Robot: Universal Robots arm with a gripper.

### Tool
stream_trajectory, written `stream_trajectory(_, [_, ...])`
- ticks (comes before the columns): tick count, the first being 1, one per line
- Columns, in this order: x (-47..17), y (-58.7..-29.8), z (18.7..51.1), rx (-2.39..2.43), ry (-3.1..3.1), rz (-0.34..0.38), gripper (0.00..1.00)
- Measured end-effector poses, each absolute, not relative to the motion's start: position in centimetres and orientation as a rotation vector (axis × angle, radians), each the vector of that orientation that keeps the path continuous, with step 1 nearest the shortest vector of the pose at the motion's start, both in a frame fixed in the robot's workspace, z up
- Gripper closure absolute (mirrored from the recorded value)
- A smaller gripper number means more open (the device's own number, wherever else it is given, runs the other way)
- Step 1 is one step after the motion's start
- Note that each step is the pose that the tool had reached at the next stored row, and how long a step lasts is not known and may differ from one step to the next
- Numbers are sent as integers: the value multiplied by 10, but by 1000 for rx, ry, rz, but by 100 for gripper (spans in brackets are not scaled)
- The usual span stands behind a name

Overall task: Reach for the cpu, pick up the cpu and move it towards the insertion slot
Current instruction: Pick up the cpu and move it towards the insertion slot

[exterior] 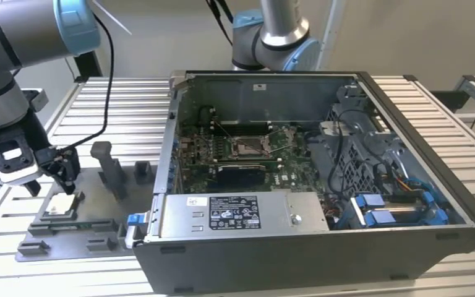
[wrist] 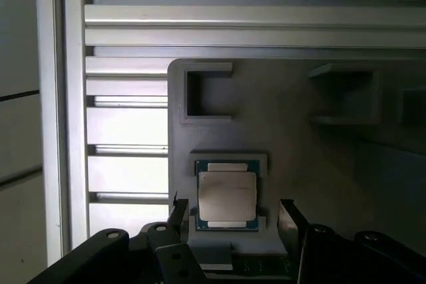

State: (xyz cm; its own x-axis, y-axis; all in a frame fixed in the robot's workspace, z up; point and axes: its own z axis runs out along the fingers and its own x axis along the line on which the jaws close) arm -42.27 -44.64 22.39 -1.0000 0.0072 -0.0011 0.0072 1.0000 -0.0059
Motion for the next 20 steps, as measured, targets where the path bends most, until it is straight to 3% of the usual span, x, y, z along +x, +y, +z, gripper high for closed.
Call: stream_trajectory(20, [-425, -448, 208, -5, 3141, -10, 0])
